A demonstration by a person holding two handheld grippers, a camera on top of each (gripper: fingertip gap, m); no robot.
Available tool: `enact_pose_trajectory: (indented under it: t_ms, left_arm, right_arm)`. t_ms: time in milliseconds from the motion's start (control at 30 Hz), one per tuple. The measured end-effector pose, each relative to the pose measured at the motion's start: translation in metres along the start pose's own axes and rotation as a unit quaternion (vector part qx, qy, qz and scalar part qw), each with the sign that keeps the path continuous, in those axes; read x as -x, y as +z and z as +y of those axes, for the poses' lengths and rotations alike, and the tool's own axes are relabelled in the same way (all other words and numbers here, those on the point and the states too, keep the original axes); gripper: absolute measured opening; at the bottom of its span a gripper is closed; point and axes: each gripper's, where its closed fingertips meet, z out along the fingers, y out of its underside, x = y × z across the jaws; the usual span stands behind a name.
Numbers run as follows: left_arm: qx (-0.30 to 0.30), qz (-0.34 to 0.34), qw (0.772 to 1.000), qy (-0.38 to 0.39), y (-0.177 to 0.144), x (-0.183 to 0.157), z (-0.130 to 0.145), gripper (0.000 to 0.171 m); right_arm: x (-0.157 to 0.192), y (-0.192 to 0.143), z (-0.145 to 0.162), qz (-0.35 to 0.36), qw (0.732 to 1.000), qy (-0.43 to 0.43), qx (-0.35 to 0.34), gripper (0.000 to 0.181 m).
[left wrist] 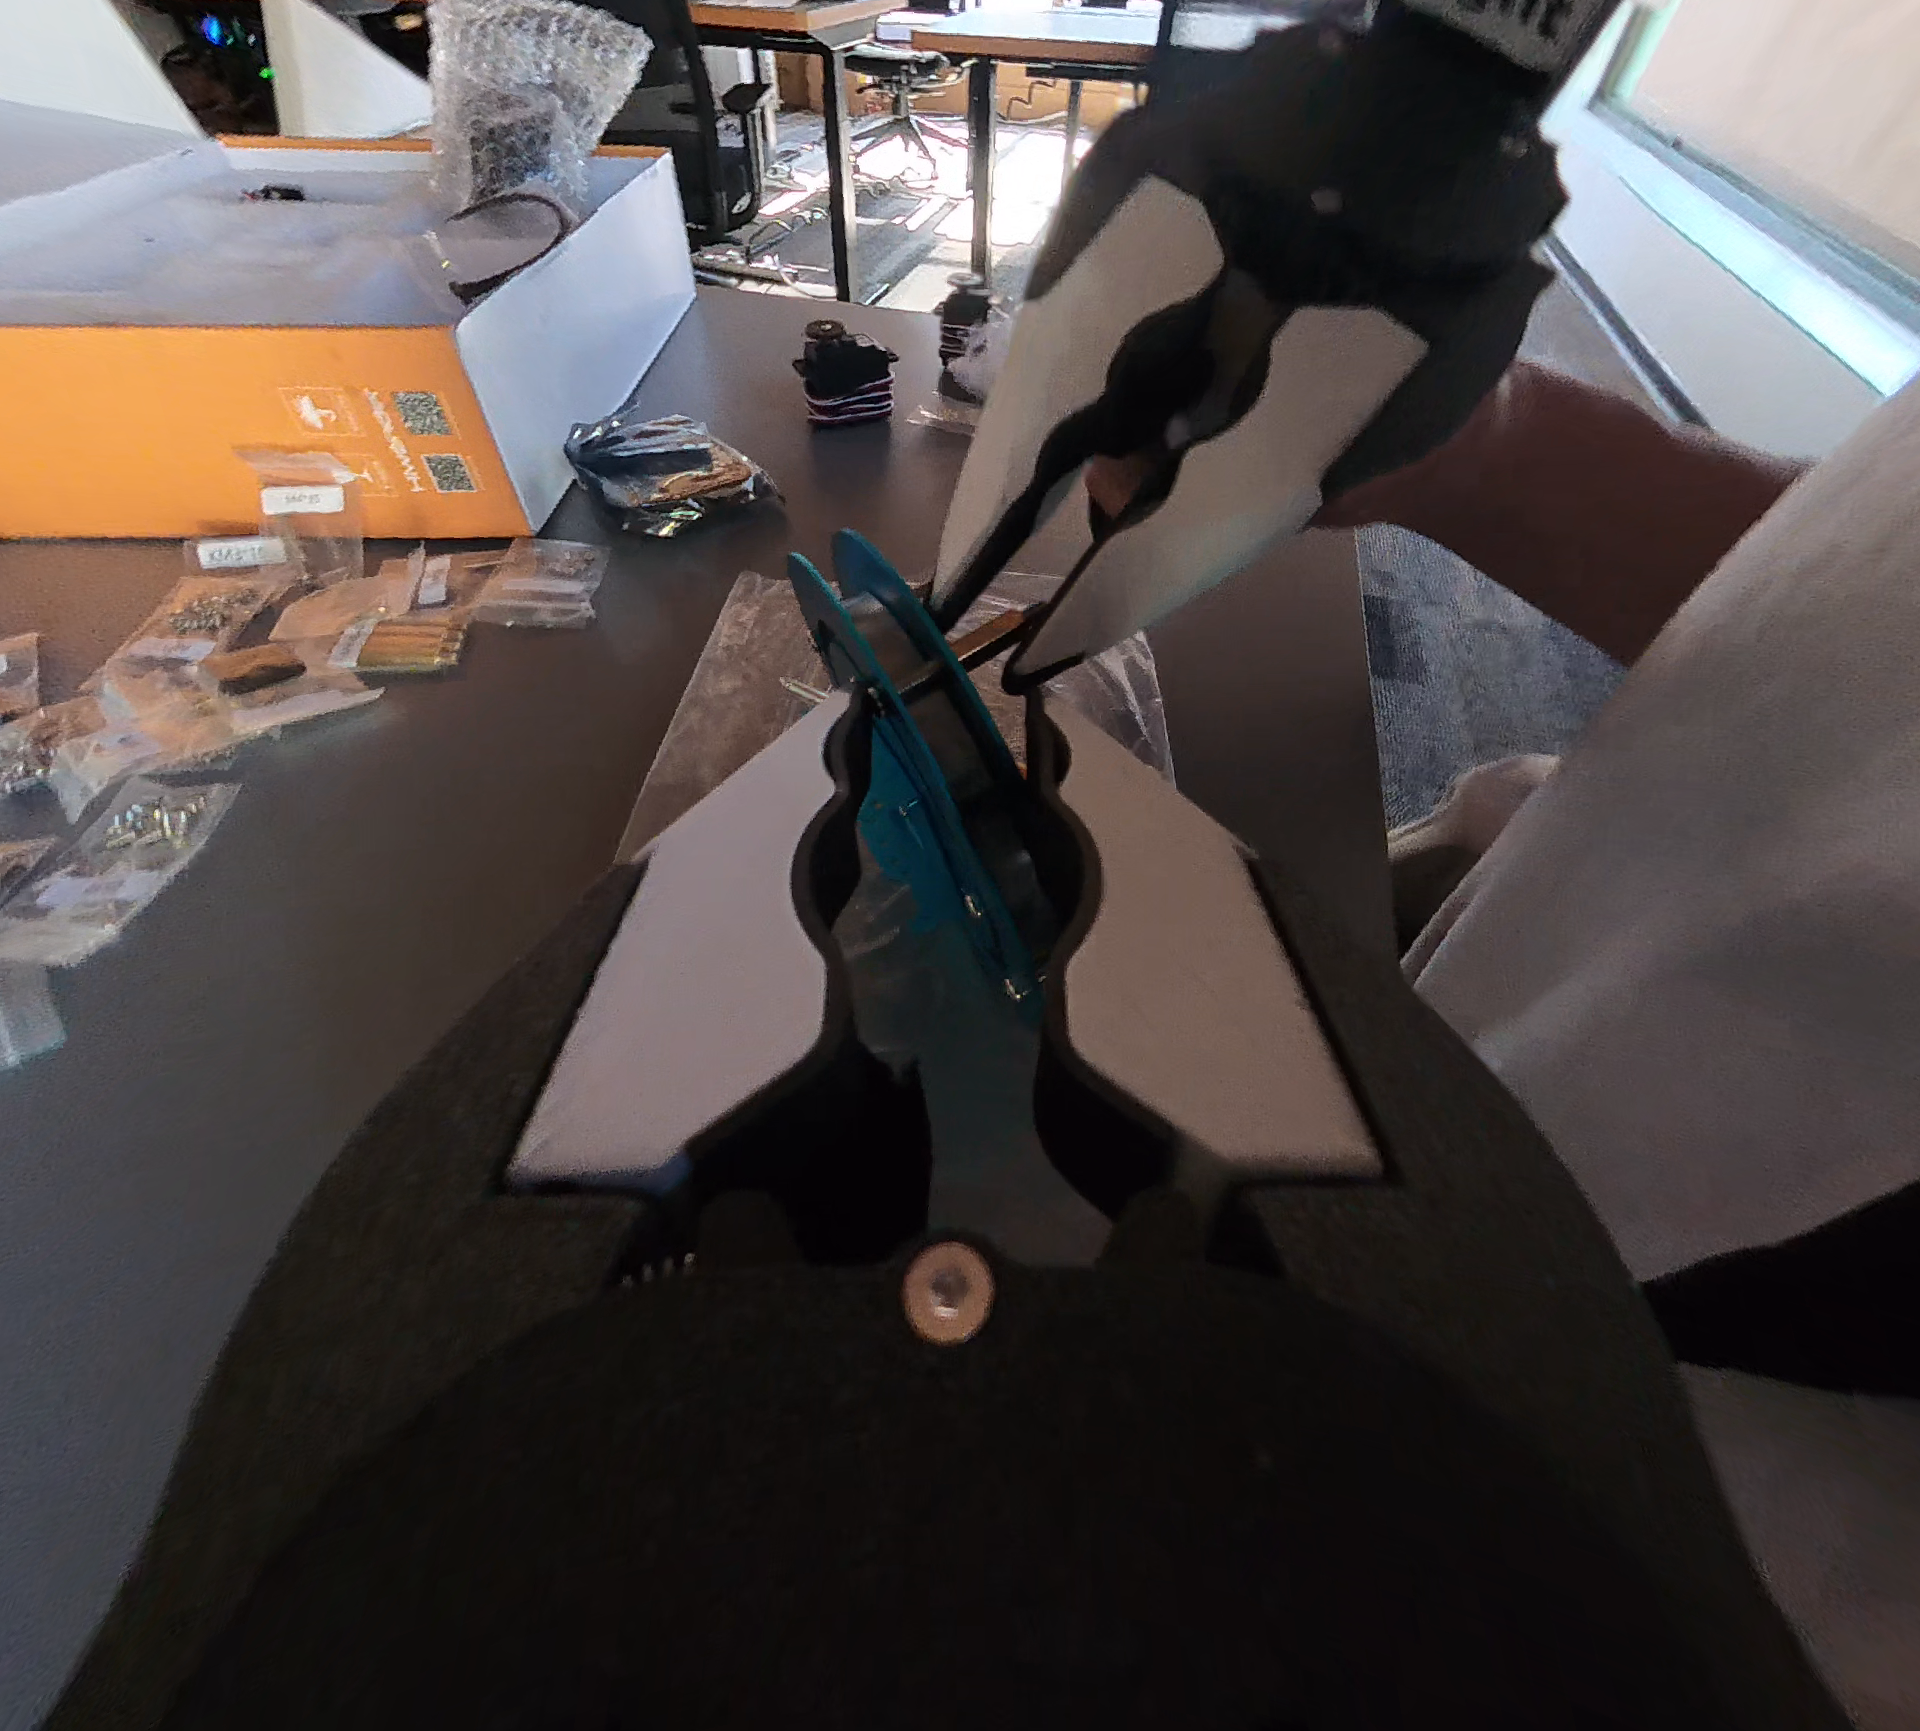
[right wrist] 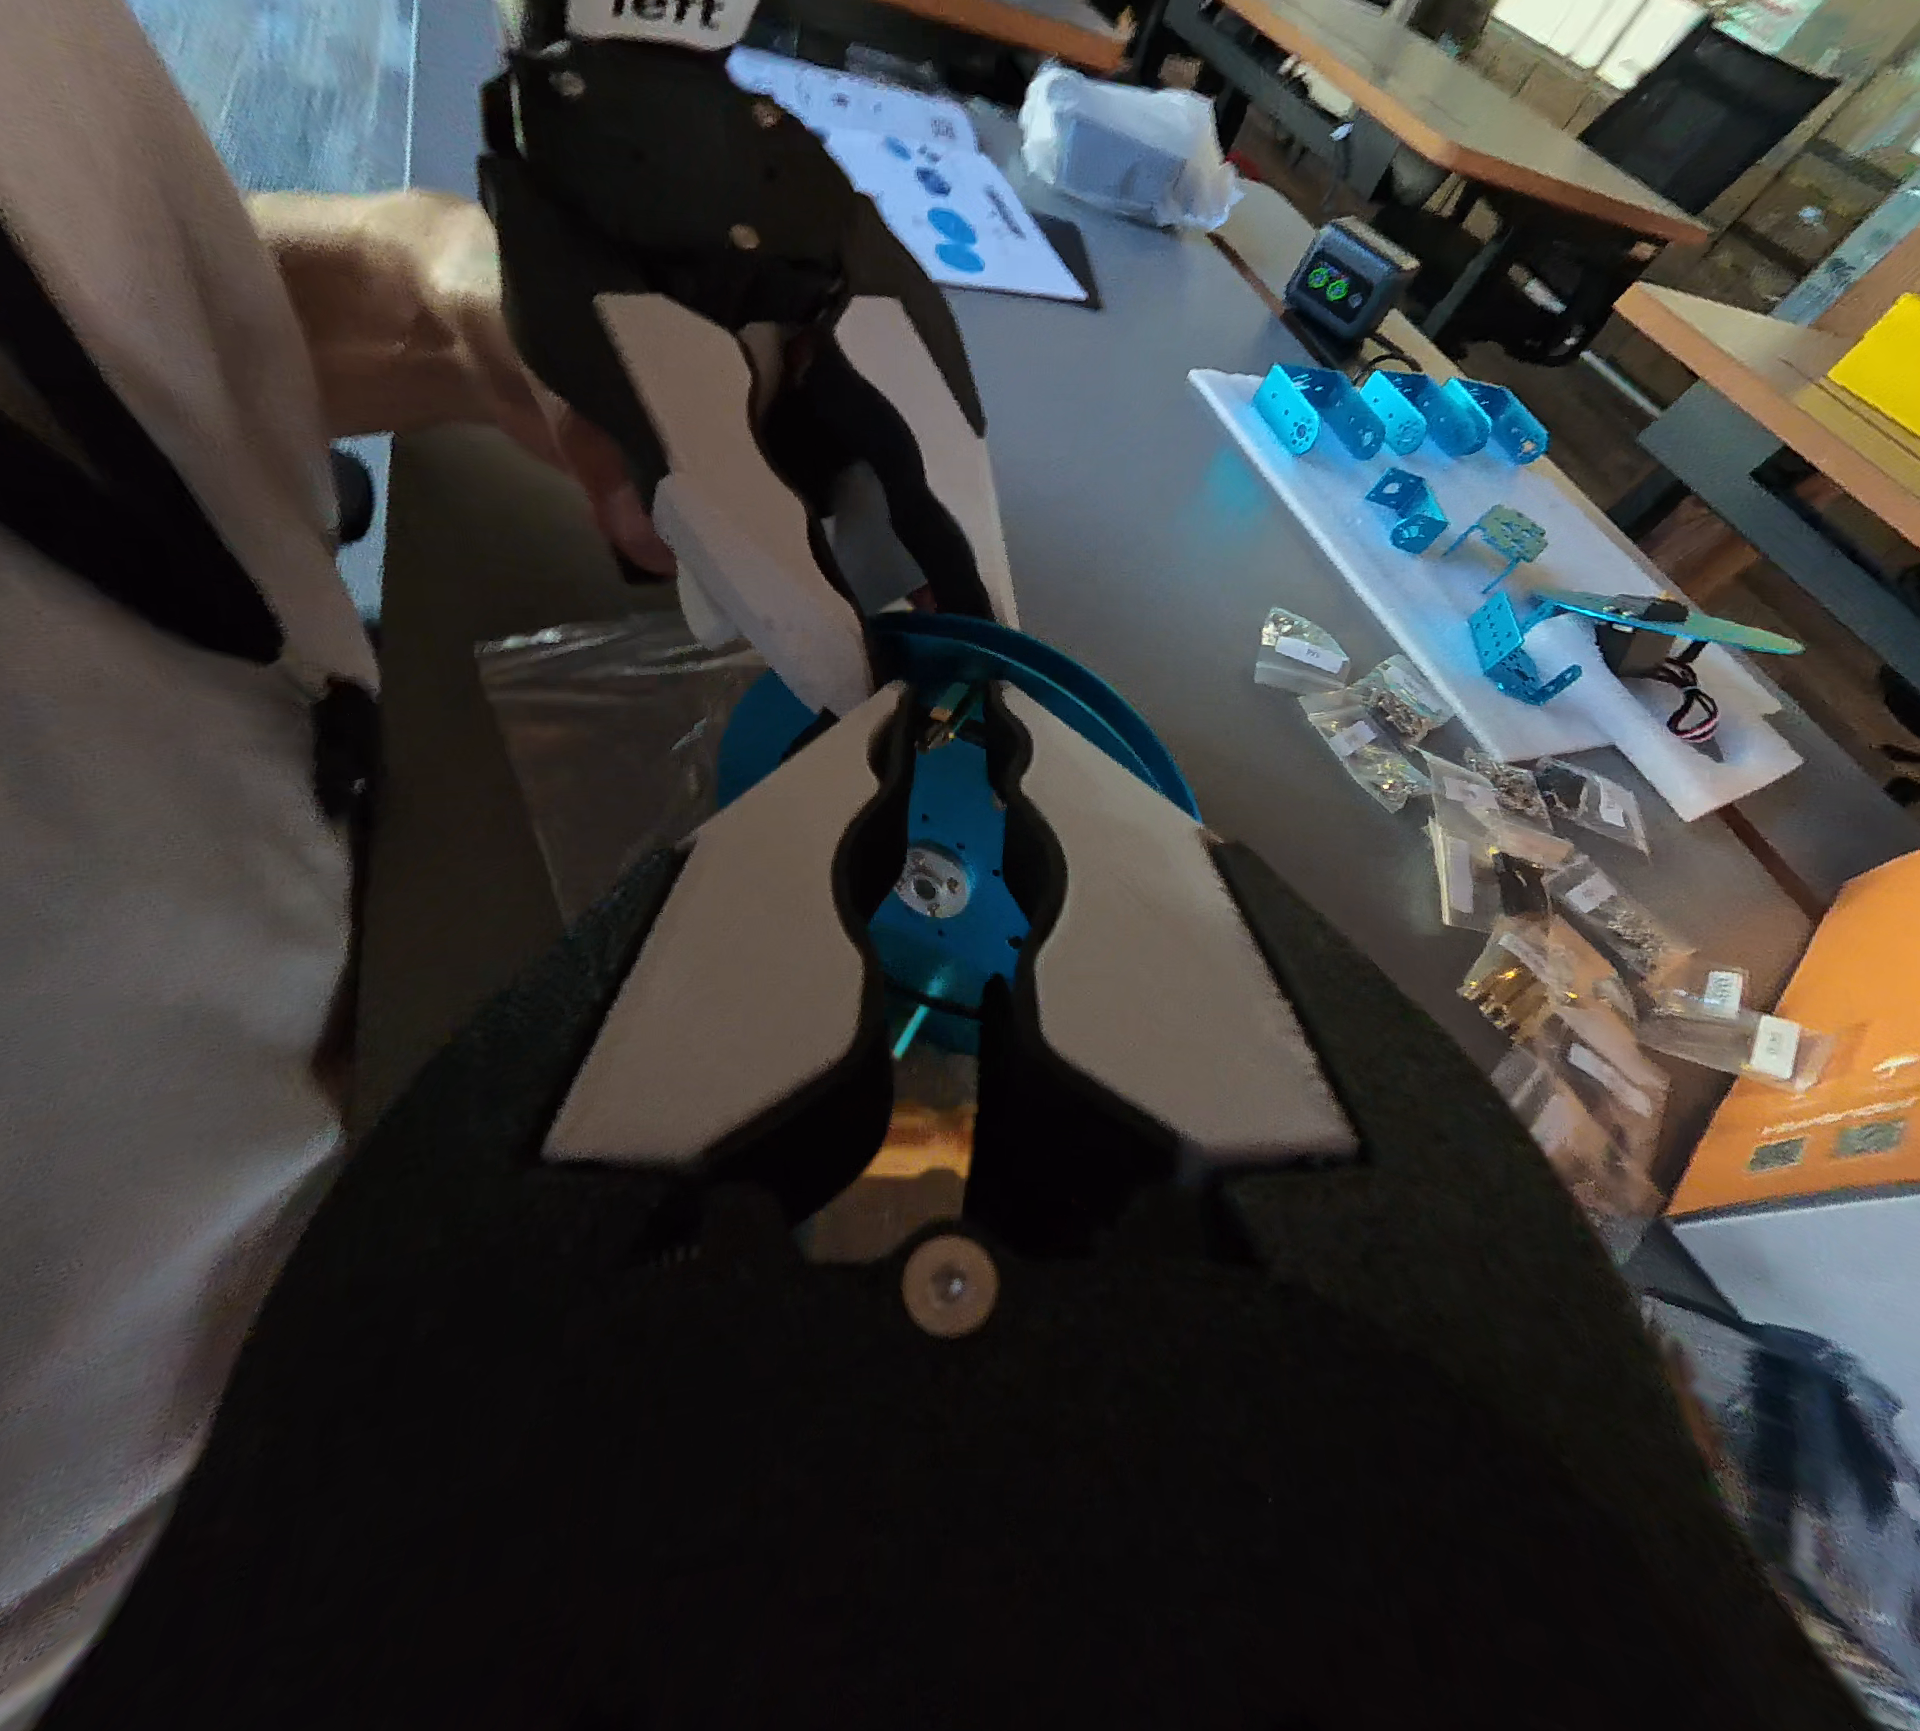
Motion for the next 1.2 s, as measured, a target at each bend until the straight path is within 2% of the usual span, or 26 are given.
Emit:
enact_pose_trajectory:
  t_ms: [67, 200, 267, 400, 467, 533, 600, 700, 767, 933, 1033, 1100, 1200]
  left_arm:
    - [0.003, 0.002, 1.0, 0.022, 0.003, -0.003, -0.001, 0.028]
    - [0.009, 0.014, 0.999, 0.05, 0.007, -0.007, -0.003, 0.023]
    - [0.015, 0.035, 0.996, 0.083, 0.009, -0.014, -0.003, 0.018]
    - [0.032, 0.088, 0.99, 0.106, 0.016, -0.019, -0.004, 0.017]
    - [0.034, 0.128, 0.988, 0.079, 0.017, -0.018, -0.005, 0.017]
    - [0.037, 0.163, 0.984, 0.067, 0.016, -0.015, -0.004, 0.017]
    - [0.04, 0.203, 0.976, 0.062, 0.013, -0.017, -0.002, 0.017]
    - [0.054, 0.242, 0.967, 0.061, 0.012, -0.018, 0.0, 0.015]
    - [0.059, 0.245, 0.965, 0.068, 0.014, -0.016, -0.001, 0.014]
    - [0.063, 0.241, 0.965, 0.079, 0.019, -0.011, -0.001, 0.013]
    - [0.055, 0.245, 0.965, 0.071, 0.018, -0.01, -0.001, 0.013]
    - [0.05, 0.249, 0.965, 0.07, 0.017, -0.009, 0.0, 0.013]
    - [0.049, 0.256, 0.963, 0.064, 0.016, -0.009, 0.001, 0.013]
  right_arm:
    - [0.001, -0.006, -0.002, -0.021, 1.0, -0.009, 0.01, 0.014]
    - [0.008, -0.02, -0.003, -0.071, 0.996, 0.043, 0.044, 0.03]
    - [0.017, -0.031, -0.009, -0.082, 0.995, 0.023, 0.053, 0.033]
    - [0.024, -0.043, 0.002, -0.053, 0.986, -0.128, 0.095, 0.044]
    - [0.031, -0.039, 0.018, -0.057, 0.975, -0.188, 0.1, 0.064]
    - [0.03, -0.037, 0.024, -0.025, 0.956, -0.282, 0.078, 0.064]
    - [0.028, -0.033, 0.025, 0.009, 0.922, -0.383, 0.061, 0.057]
    - [0.031, -0.023, 0.027, -0.016, 0.894, -0.444, 0.058, 0.057]
    - [0.031, -0.019, 0.022, -0.031, 0.889, -0.455, 0.039, 0.055]
    - [0.027, -0.01, 0.027, -0.037, 0.878, -0.476, 0.048, 0.057]
    - [0.026, -0.017, 0.031, -0.031, 0.885, -0.461, 0.054, 0.061]
    - [0.024, -0.024, 0.035, -0.025, 0.883, -0.463, 0.068, 0.055]
    - [0.026, -0.023, 0.02, -0.009, 0.887, -0.46, 0.048, 0.057]
